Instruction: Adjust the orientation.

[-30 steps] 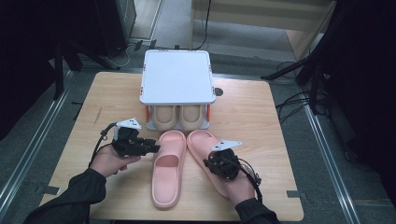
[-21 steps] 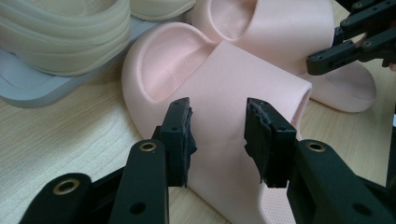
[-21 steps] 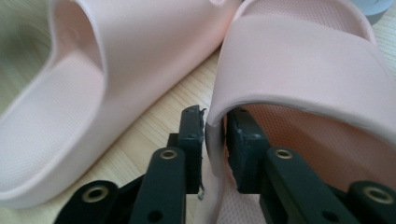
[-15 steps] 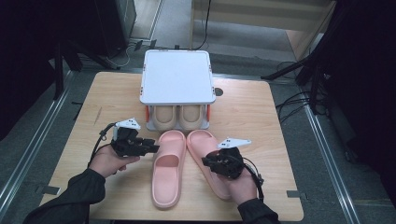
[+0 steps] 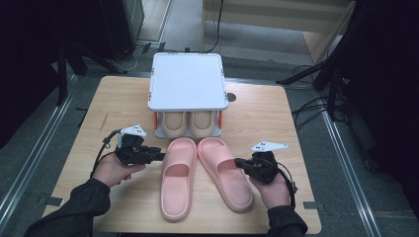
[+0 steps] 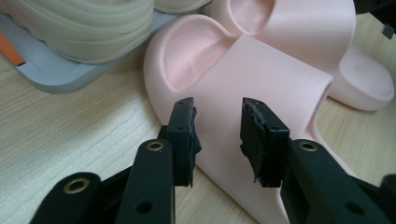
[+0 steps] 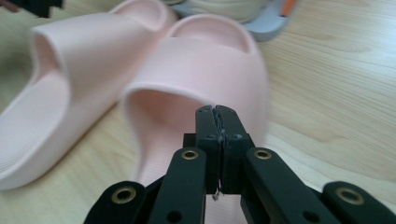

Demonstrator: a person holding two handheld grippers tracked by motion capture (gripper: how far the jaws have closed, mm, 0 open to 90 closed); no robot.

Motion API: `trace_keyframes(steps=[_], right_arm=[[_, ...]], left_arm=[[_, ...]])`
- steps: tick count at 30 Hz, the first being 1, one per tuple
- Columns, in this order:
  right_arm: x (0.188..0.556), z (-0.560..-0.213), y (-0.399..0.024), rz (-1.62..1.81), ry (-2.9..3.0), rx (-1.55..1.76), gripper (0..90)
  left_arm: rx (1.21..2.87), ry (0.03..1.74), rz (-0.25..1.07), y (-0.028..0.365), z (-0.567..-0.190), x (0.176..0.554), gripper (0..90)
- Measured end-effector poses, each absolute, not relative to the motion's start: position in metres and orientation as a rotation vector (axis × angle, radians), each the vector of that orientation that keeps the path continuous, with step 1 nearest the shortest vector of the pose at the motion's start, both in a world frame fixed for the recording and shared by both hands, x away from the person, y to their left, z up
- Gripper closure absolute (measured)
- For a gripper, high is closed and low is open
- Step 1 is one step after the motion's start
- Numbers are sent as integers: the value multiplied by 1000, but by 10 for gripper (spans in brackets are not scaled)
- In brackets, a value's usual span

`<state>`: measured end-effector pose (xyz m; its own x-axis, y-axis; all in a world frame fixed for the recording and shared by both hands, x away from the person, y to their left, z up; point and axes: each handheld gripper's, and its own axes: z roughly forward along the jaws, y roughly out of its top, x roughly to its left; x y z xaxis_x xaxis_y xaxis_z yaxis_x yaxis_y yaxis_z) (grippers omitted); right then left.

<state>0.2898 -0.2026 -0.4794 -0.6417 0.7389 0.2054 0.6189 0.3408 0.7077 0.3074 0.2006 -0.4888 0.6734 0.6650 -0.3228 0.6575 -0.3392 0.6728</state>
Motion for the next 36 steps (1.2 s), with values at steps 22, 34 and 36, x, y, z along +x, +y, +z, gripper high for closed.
trace_keyframes(steps=[22,34,36], right_arm=[[308,-501,-208,1023,2448,1374,879],[301,-503,-194,1049,2494,1335,879],[301,-504,-192,1059,2494,1330,880]], left_arm=[[2142,1015,-12,191,-500,309,680],[2139,1008,-39,190,-501,306,695],[2144,1001,-33,189,-501,305,696]])
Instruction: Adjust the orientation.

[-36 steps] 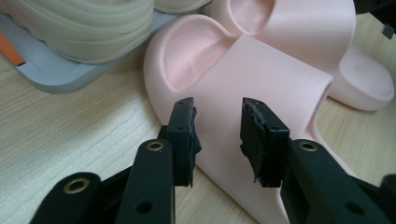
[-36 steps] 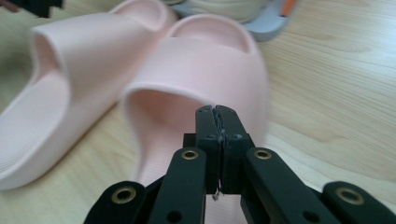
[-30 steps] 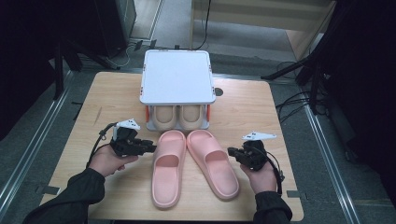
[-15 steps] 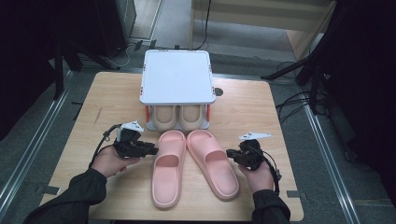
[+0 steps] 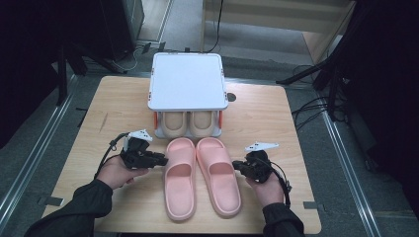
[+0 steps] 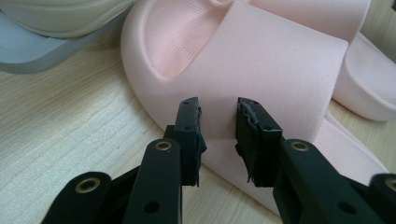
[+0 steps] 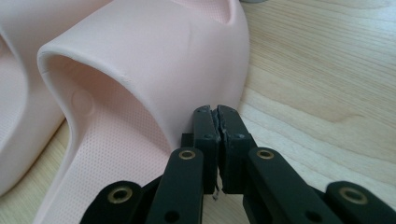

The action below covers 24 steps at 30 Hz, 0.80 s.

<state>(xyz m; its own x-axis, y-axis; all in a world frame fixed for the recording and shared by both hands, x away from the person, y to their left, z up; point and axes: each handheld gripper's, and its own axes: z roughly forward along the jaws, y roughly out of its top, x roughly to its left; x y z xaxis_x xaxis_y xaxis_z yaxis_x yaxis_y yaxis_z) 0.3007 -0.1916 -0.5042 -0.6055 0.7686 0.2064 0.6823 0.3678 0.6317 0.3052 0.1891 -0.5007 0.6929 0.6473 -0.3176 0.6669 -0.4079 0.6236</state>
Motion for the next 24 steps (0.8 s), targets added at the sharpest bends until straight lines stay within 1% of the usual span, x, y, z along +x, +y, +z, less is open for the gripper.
trace_keyframes(steps=[11,12,14,19,24], right_arm=[[300,-510,-188,1144,2500,1350,874],[301,-510,-189,1151,2499,1360,864],[301,-510,-189,1155,2487,1354,852],[296,-499,-191,1249,2430,1309,827],[286,-483,-194,1378,2385,1293,787]], left_arm=[[2143,988,-64,186,-501,304,685],[2143,996,-61,186,-501,304,677],[2144,1022,-52,188,-498,306,615],[2115,1035,-5,195,-490,306,588],[2105,1039,15,201,-486,305,564]])
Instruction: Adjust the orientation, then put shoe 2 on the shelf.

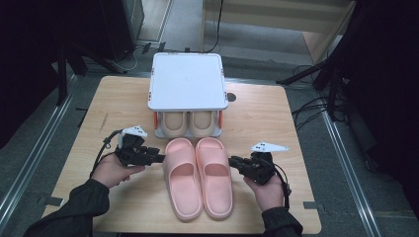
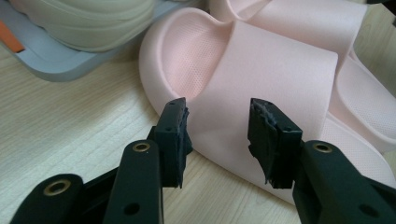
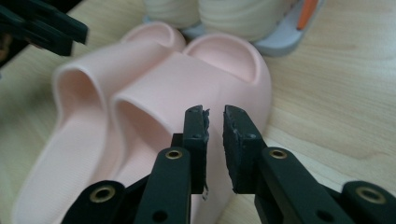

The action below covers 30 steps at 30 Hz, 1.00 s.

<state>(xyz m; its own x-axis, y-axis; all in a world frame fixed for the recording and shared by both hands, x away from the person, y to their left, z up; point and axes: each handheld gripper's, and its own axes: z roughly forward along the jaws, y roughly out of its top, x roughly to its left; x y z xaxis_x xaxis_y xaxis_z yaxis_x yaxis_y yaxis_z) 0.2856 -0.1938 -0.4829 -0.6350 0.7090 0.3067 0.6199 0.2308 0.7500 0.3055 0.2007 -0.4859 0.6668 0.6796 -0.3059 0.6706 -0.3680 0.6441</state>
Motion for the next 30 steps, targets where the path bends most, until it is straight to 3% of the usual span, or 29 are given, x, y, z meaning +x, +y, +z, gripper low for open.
trace_keyframes(steps=[9,30], right_arm=[[264,-473,-179,1437,2424,1225,750],[248,-493,-127,1363,2513,1196,617]], left_arm=[[2094,1056,3,205,-484,306,525],[2104,1031,-21,202,-484,307,478]])
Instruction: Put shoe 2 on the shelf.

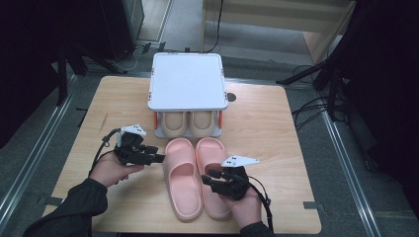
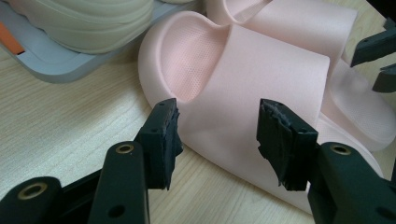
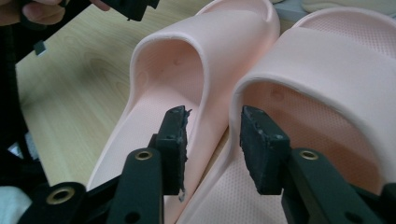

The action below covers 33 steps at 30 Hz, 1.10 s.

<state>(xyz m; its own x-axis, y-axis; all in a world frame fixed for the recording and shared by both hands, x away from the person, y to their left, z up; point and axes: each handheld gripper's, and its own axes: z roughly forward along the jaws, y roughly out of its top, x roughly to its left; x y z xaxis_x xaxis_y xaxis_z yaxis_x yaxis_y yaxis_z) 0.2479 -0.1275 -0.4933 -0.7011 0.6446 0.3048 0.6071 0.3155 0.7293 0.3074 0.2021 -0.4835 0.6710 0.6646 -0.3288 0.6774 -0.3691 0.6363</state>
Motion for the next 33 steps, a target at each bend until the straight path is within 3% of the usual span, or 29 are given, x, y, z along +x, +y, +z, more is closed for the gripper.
trace_keyframes(steps=[13,23,33], right_arm=[[260,-511,-98,1290,2412,1299,463],[260,-516,-73,1197,2282,1311,402],[260,-517,-68,1148,2234,1343,535]], left_arm=[[2112,1038,-8,204,-484,307,480],[2108,1047,-10,206,-485,308,478],[2106,1050,-11,206,-485,308,477]])
